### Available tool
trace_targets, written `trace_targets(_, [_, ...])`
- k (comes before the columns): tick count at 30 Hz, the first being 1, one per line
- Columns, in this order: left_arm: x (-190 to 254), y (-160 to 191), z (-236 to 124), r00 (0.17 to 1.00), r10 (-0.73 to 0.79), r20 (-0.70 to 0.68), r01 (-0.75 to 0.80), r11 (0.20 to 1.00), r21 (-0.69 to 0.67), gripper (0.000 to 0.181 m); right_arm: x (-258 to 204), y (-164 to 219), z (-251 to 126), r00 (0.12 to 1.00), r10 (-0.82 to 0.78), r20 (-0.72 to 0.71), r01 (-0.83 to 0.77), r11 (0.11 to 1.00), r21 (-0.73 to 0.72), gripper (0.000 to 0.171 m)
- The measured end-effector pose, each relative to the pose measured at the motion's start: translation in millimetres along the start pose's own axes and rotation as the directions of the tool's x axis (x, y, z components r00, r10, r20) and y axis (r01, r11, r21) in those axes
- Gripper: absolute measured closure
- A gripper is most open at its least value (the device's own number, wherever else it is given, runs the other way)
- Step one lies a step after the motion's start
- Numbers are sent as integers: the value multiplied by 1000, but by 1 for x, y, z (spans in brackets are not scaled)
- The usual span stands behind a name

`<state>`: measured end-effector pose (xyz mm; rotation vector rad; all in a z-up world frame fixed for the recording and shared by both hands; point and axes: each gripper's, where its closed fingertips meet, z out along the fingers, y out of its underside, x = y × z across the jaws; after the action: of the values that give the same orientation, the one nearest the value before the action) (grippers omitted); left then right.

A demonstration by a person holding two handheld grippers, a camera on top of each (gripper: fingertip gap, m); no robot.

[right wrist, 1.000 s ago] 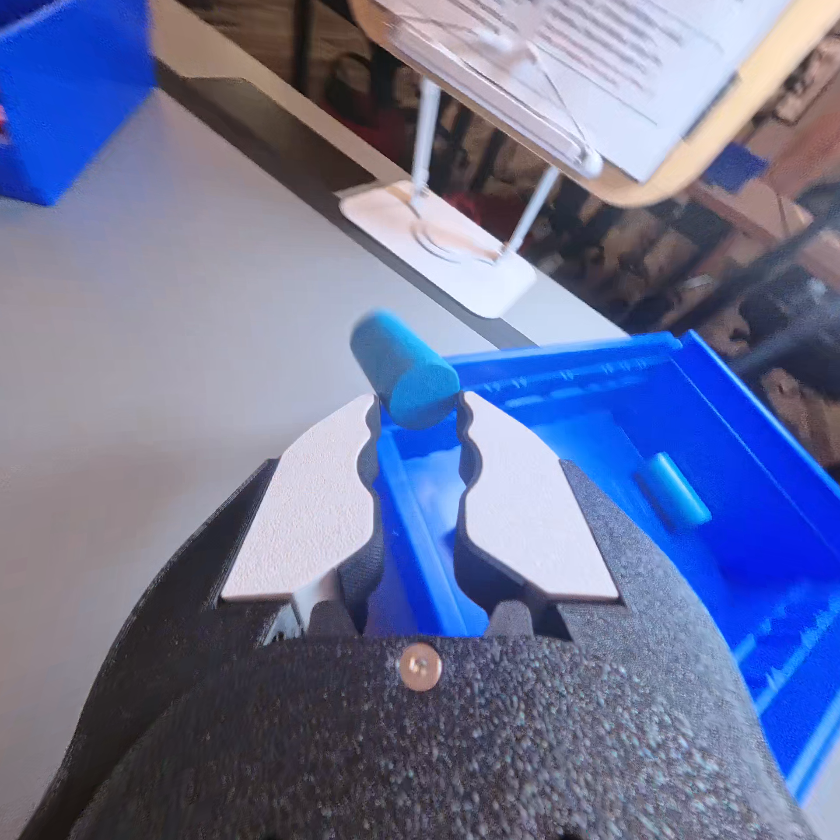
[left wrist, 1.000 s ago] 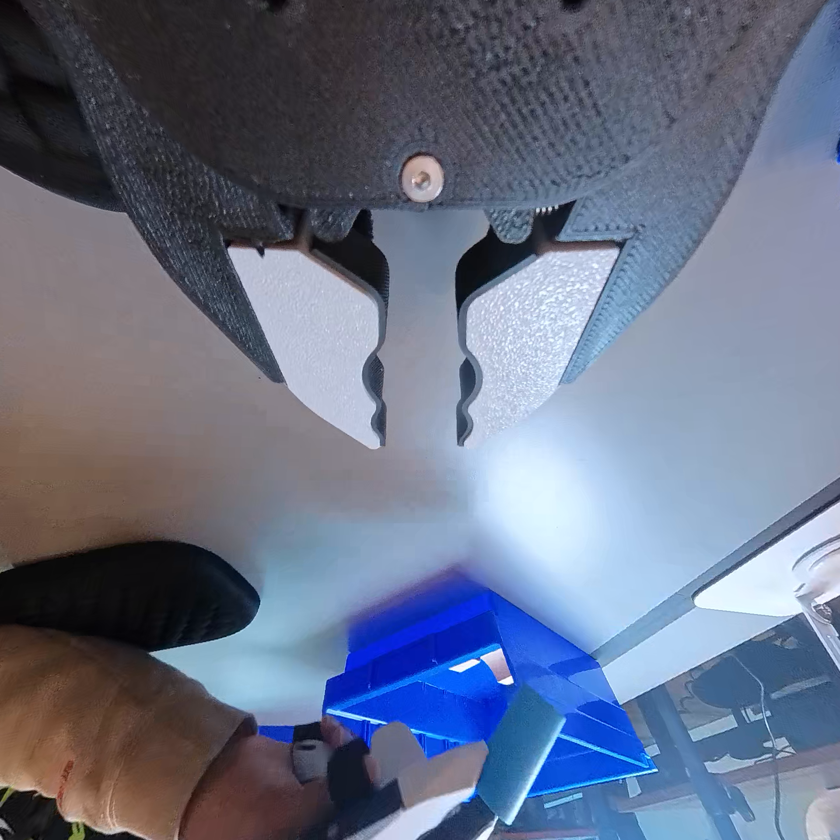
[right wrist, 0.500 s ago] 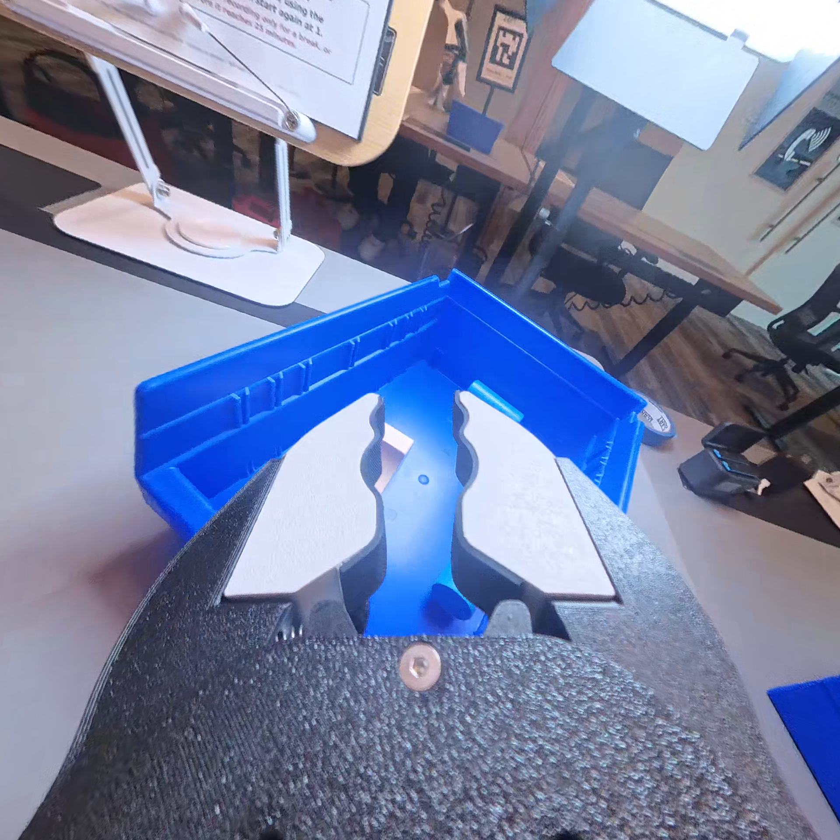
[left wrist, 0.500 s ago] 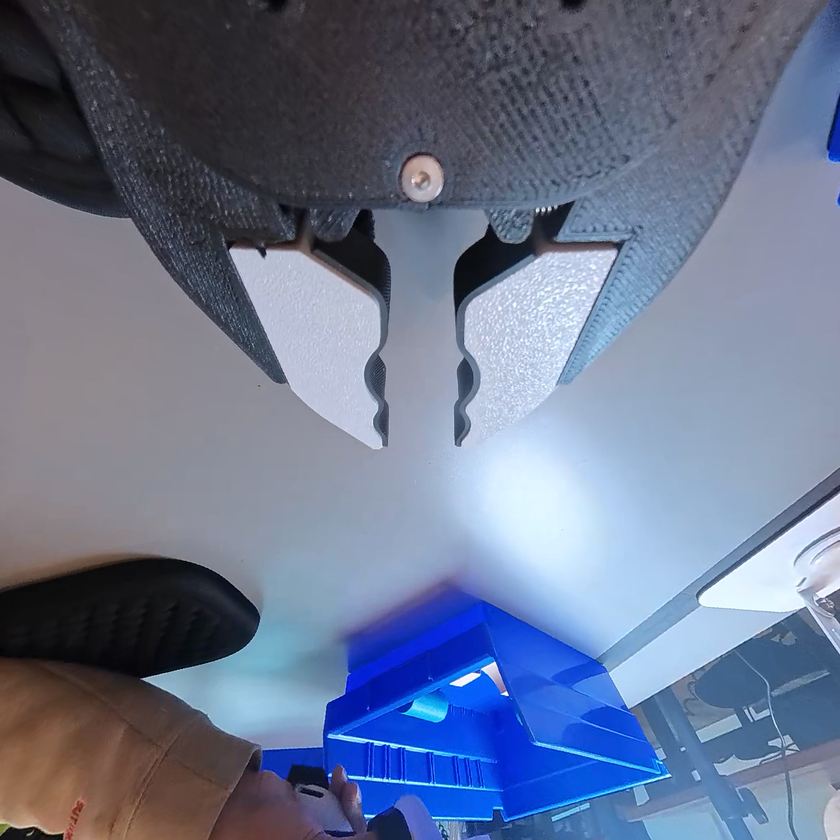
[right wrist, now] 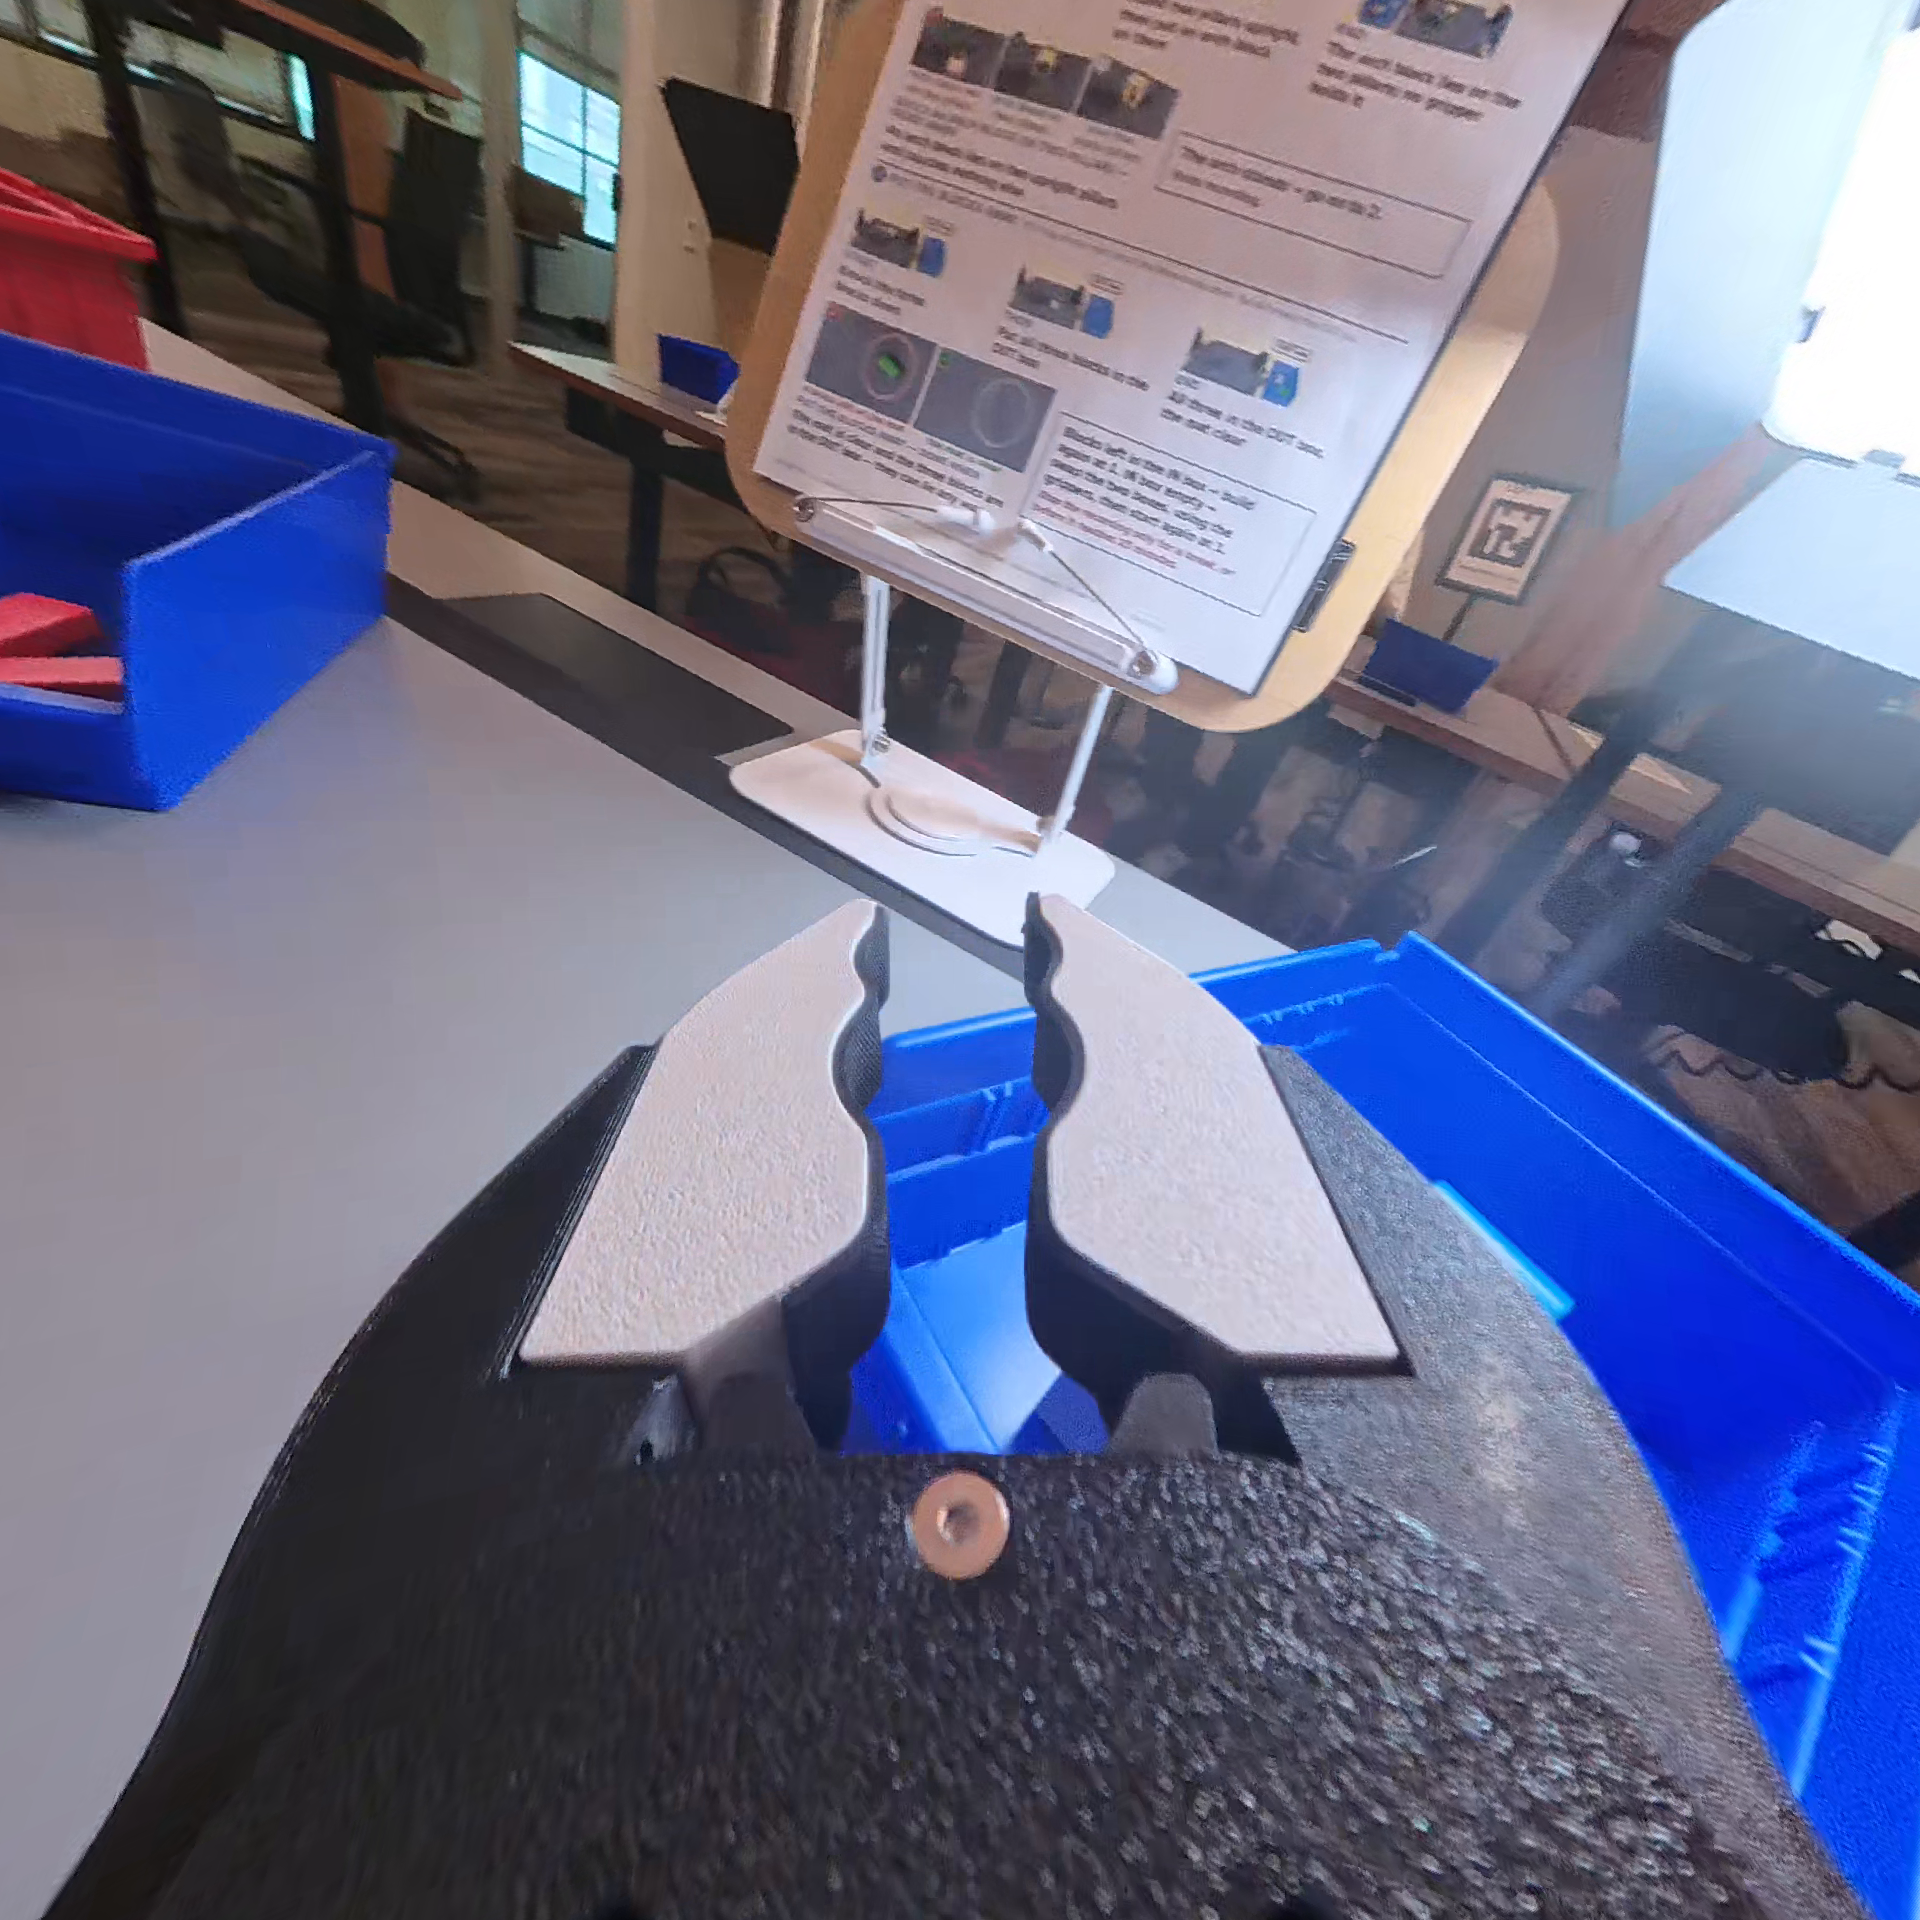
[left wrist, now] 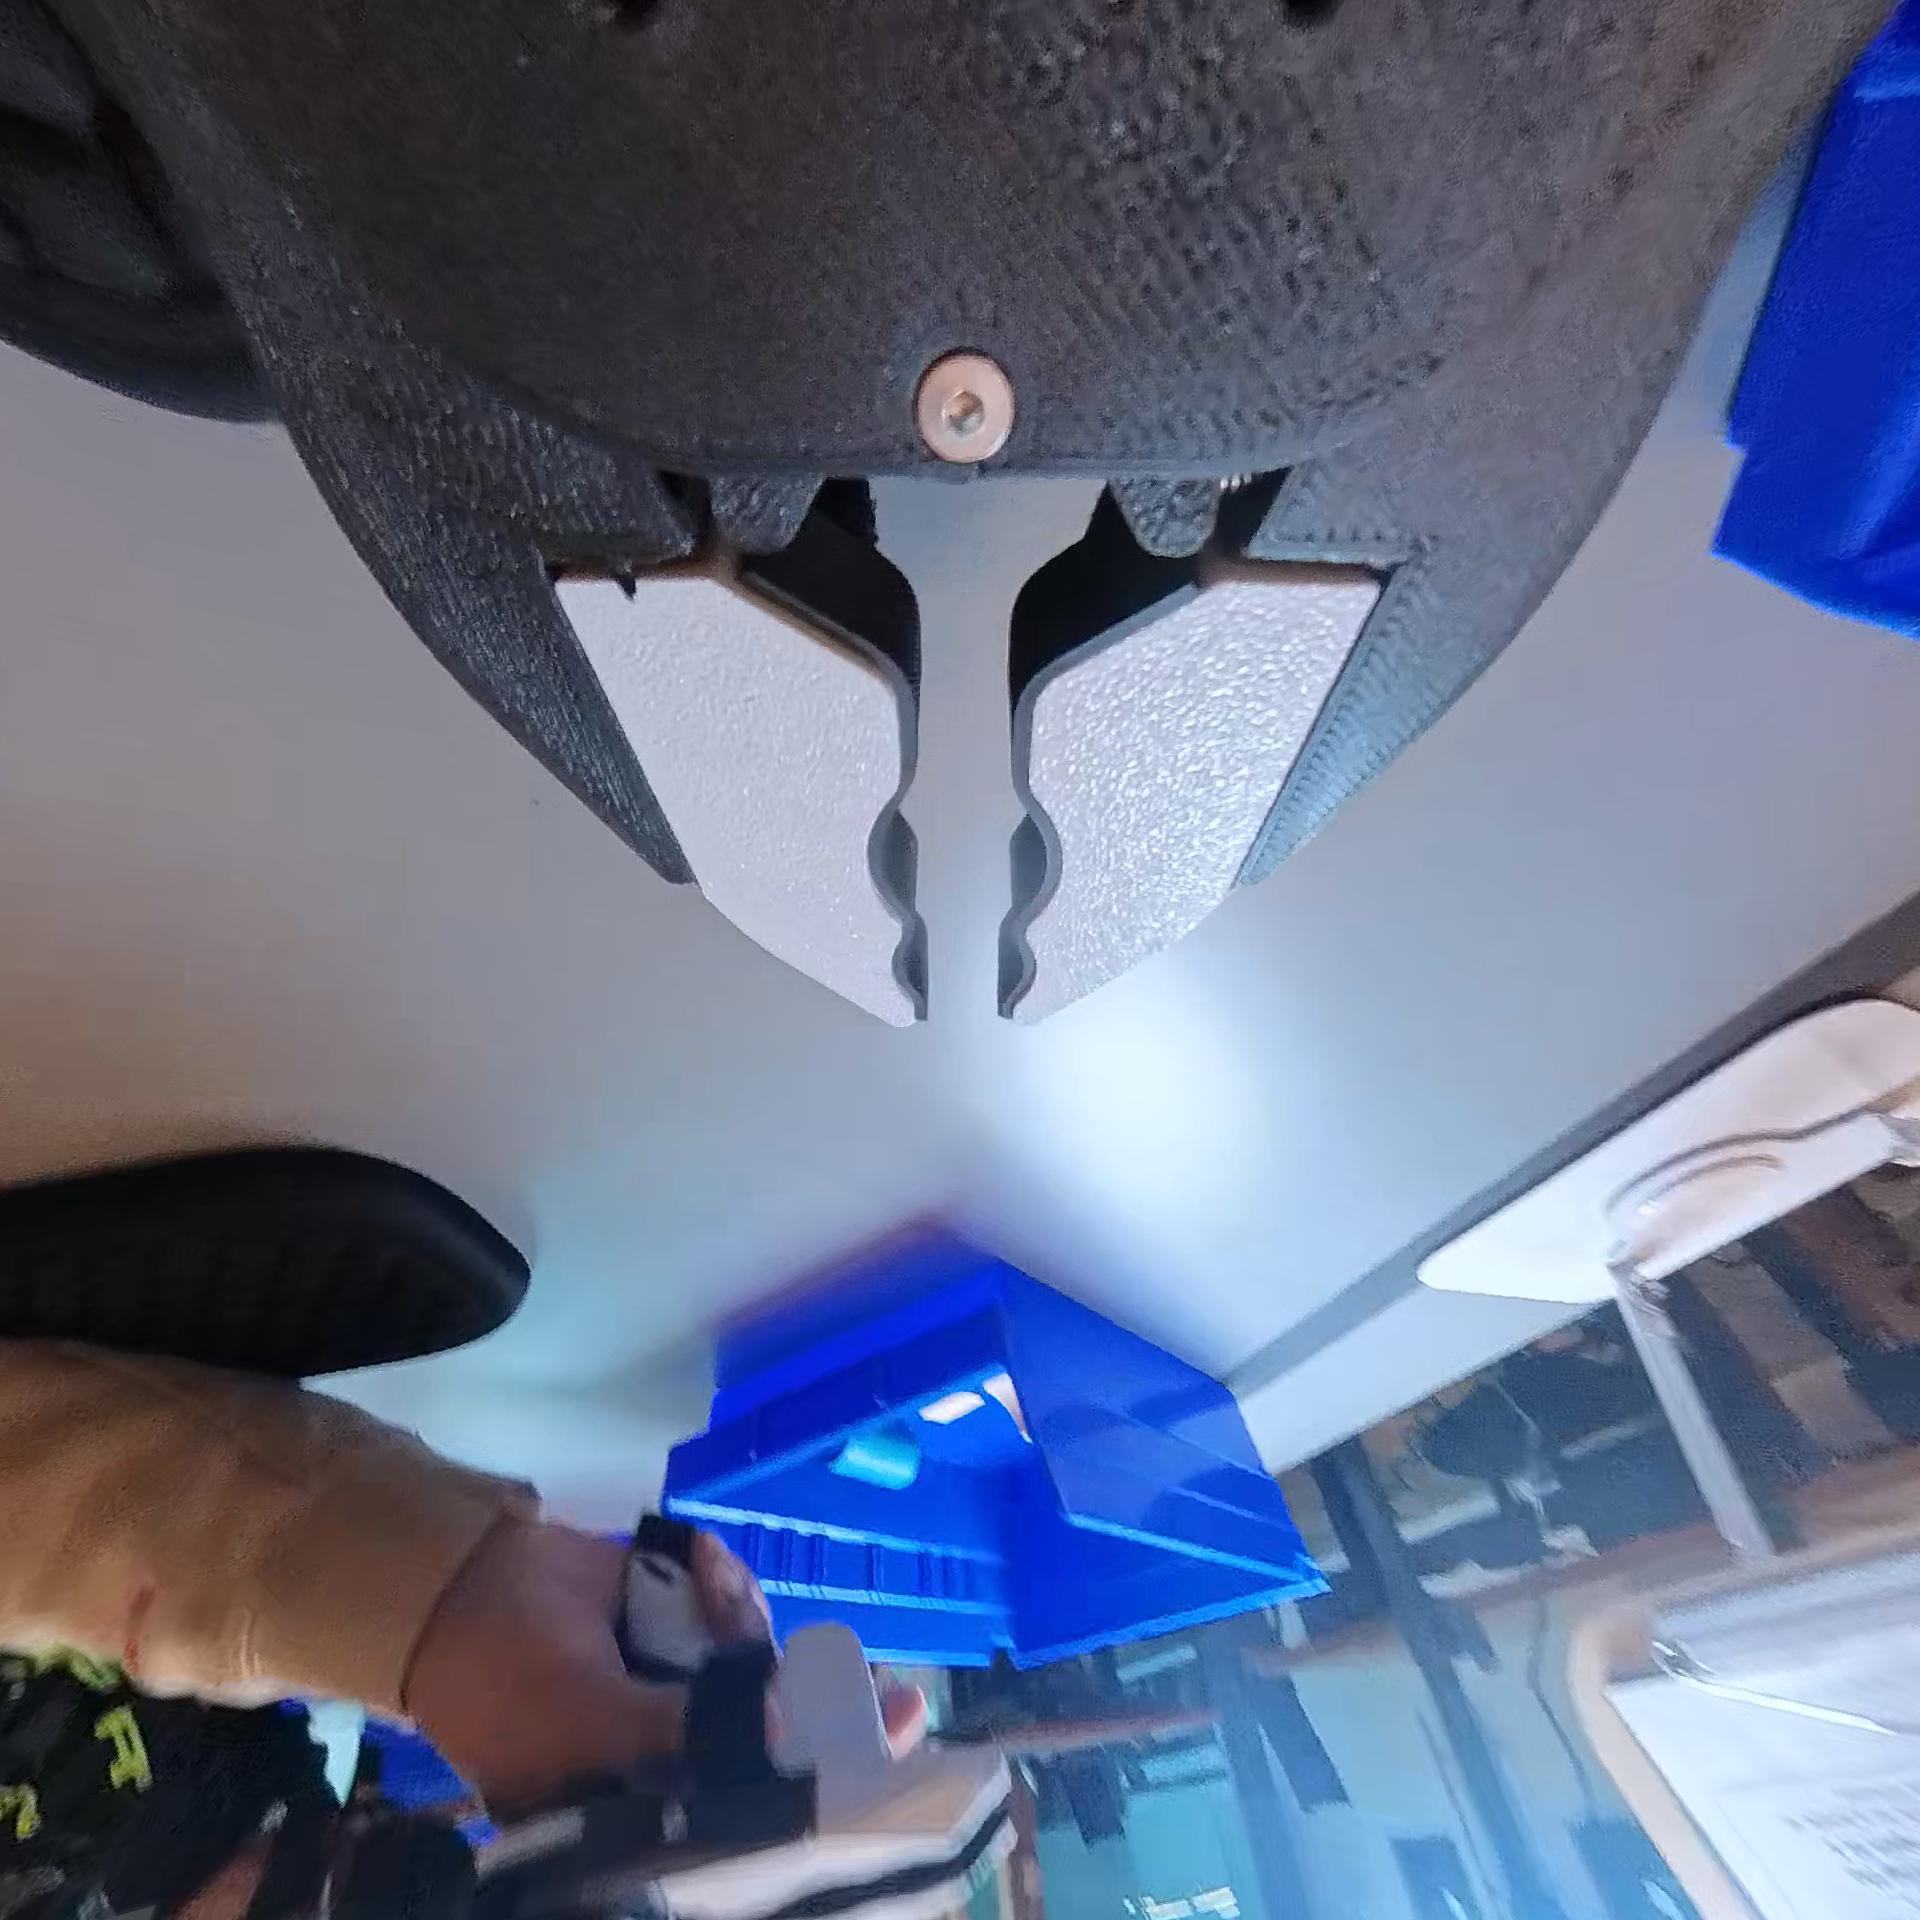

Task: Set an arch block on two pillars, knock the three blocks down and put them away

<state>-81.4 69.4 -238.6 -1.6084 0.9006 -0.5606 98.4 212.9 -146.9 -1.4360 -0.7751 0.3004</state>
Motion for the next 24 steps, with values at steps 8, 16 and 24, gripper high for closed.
trace_targets(8, [-75, -54, -63, 943, -24, 332, -53, 974, 220, 181, -41, 13, 10, 989, 7, 144, -4, 1000, -20, 171])
trace_targets(16, [-188, -64, -146, 811, 39, 583, 16, 996, -88, 159, -60, 24, 15, 975, 45, 216, -30, 997, -71, 171])
trace_targets(24, [-267, 22, -134, 855, -30, 517, 338, 789, -513, 122, -71, 32, 16, 970, -19, 243, 44, 994, -98, 171])
